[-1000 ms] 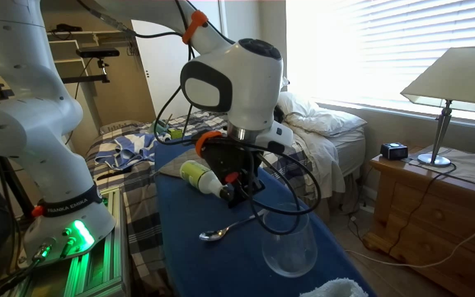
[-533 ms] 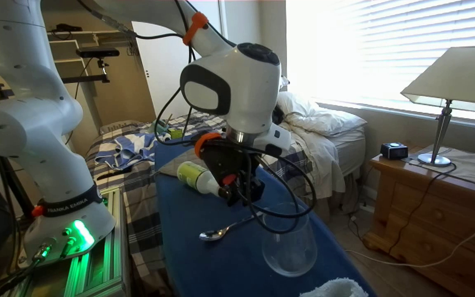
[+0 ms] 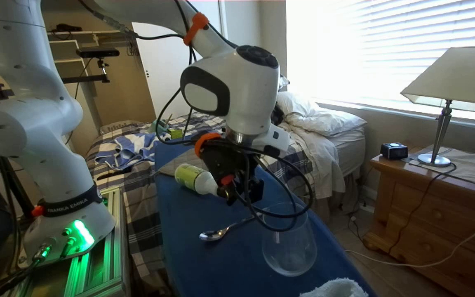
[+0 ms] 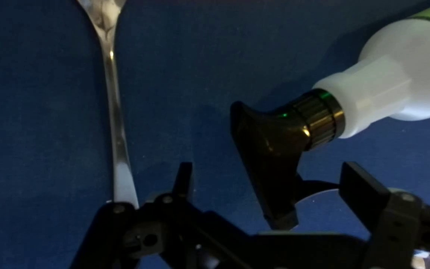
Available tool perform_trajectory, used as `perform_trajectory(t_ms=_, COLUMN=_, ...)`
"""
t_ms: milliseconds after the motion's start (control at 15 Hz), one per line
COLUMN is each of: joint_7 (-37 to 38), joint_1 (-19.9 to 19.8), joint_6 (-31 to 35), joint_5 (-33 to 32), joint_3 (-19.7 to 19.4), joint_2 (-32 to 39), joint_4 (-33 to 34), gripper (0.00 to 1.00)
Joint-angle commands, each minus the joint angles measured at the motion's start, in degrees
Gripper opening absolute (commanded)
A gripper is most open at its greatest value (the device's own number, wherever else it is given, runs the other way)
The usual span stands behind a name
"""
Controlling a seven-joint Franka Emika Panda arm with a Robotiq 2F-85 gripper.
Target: Put the spray bottle up right
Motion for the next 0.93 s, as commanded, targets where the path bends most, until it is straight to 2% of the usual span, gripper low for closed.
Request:
perform_trajectory(t_ms=0, joint_7=0.05, joint_1=-1.04, joint_6=0.01, joint_5=1.12, joint_3=0.75, joint_2=0.22, joint_4=-0.33, gripper=1.0)
perform_trajectory(t_ms=600, joint_7=0.24, joint_1=-0.8, joint_6=0.35, joint_5=-0.33, joint_3=0.75, joint_2=0.05, joint_4=-2.16, gripper=1.0)
perform_trajectory(t_ms=667, joint_7=0.3, joint_1=-0.79, joint_6=0.27, joint_5=-0.34, joint_3=0.77, joint_2=0.02, joint_4=-2.23, gripper=0.8)
perform_trajectory(t_ms=867, joint_7=0.11, joint_1=-0.8, joint_6=0.31, joint_5=0.03, joint_3=0.93, joint_2=0.09, joint_4=-2.12, gripper=0.59)
